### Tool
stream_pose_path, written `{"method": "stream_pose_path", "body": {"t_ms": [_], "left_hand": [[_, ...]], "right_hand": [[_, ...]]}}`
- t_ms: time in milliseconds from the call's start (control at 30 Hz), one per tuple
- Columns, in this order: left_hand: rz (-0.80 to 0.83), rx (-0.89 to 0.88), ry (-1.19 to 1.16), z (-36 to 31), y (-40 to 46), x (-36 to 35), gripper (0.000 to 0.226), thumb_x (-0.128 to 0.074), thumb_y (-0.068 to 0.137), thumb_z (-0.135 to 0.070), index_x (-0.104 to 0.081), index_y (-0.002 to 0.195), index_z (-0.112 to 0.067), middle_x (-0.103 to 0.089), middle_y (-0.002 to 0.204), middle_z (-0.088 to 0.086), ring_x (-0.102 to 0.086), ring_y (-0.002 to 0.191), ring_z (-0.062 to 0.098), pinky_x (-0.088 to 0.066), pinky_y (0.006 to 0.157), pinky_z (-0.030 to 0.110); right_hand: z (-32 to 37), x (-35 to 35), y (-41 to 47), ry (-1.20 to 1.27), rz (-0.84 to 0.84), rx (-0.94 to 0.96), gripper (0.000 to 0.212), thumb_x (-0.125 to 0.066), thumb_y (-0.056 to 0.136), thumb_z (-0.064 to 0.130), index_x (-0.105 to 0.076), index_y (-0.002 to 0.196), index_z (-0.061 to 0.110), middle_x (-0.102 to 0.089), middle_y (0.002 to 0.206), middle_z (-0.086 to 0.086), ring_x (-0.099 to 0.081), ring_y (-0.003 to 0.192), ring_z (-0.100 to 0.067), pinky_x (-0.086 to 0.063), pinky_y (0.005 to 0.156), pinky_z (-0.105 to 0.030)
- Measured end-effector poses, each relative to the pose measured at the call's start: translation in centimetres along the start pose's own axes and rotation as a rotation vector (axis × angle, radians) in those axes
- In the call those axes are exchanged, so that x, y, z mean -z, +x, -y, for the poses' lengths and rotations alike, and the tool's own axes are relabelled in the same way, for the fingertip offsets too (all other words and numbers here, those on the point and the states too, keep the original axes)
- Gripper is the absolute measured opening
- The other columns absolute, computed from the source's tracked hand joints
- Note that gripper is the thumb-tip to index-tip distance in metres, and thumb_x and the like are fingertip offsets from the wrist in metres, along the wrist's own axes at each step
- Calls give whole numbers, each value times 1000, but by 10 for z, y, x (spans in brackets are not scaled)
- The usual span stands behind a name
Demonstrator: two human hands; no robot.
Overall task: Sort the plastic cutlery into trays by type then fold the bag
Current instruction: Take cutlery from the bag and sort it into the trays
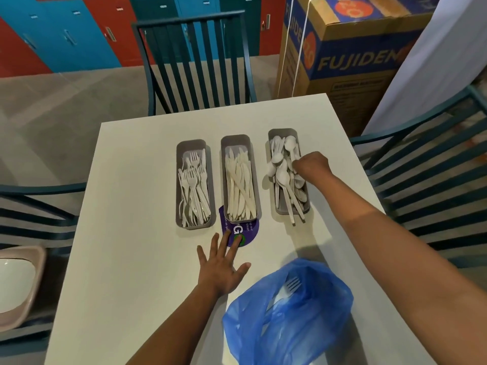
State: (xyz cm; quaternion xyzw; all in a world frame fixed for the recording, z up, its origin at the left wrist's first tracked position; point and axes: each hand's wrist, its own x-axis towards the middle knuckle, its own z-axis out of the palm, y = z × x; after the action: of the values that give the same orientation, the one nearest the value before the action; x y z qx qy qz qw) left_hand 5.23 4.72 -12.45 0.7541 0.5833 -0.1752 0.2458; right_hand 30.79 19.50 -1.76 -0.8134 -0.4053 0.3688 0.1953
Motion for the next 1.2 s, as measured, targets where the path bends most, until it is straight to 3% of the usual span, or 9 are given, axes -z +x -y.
{"method": "stream_pose_path", "body": {"t_ms": [133, 300, 467, 633, 767, 833, 933, 1033, 1200], "left_hand": [[-12, -4, -2, -1, 0, 1, 86, 6, 69, -74, 14, 147, -38, 20, 158, -5, 19, 145, 23, 9, 112, 59], [-27, -12, -12, 0, 1, -3, 100, 18, 57, -84, 15, 147, -39, 20, 158, -6, 19, 145, 23, 10, 112, 59], [-42, -23, -4, 1, 2, -4, 108, 31, 48, -80, 15, 147, -39, 20, 157, -5, 19, 145, 23, 10, 112, 59], [-9, -22, 3, 1, 2, -1, 94, 12, 64, -83, 15, 147, -38, 21, 157, -5, 20, 145, 23, 11, 111, 59], [50, -7, 18, -1, 1, 8, 73, -17, 90, -66, 14, 148, -36, 22, 157, -4, 21, 145, 24, 9, 111, 60], [80, -22, 36, -2, -2, 17, 73, -29, 93, -59, 11, 149, -34, 21, 157, -3, 19, 145, 25, 4, 112, 60], [85, -48, 8, 1, -3, 35, 74, -46, 91, -48, -5, 150, -33, 7, 160, -3, 3, 147, 25, -14, 113, 55], [72, -46, -178, -2, -10, 57, 53, -52, 93, -33, -39, 142, -18, -30, 152, 9, -32, 137, 26, -32, 109, 36], [18, -105, -301, -40, -49, 93, 40, -52, 94, -31, -55, 128, -11, -58, 130, 8, -52, 121, 22, -38, 93, 23]], "right_hand": [[5, -5, 9, -35, 9, -28, 22, -52, 87, 21, -46, 68, 10, -55, 84, -10, -51, 63, -21, -35, 49, -25], [6, -9, 13, -109, -27, -36, 18, -51, 88, 25, -50, 89, 8, -51, 83, -8, -49, 70, -23, -40, 65, -29], [4, -9, 11, -117, -49, -44, 21, -53, 87, 28, -55, 86, 7, -54, 82, -7, -51, 66, -21, -40, 61, -27], [-10, -1, -9, -95, -41, -48, 25, -54, 88, 30, -61, 83, 6, -57, 79, -7, -49, 61, -16, -35, 53, -23], [-27, 4, -41, -48, -31, -7, 23, -53, 86, 21, -56, 69, 7, -55, 70, -5, -51, 66, -19, -38, 64, -25], [-36, 9, -59, -15, -19, 22, 19, -55, 87, 20, -62, 76, 6, -60, 80, -7, -54, 76, -20, -41, 70, -26], [-50, 19, -80, -1, 0, 42, 19, -56, 89, 20, -67, 89, 4, -62, 88, -8, -54, 80, -18, -39, 72, -23], [-60, 29, -98, 41, 4, 70, 14, -57, 89, 17, -67, 91, 6, -62, 89, -5, -53, 83, -16, -38, 70, -22], [-68, 32, -130, 171, 92, 150, 9, -58, 89, 17, -64, 85, 12, -59, 76, -2, -49, 62, -12, -35, 51, -20]]}}
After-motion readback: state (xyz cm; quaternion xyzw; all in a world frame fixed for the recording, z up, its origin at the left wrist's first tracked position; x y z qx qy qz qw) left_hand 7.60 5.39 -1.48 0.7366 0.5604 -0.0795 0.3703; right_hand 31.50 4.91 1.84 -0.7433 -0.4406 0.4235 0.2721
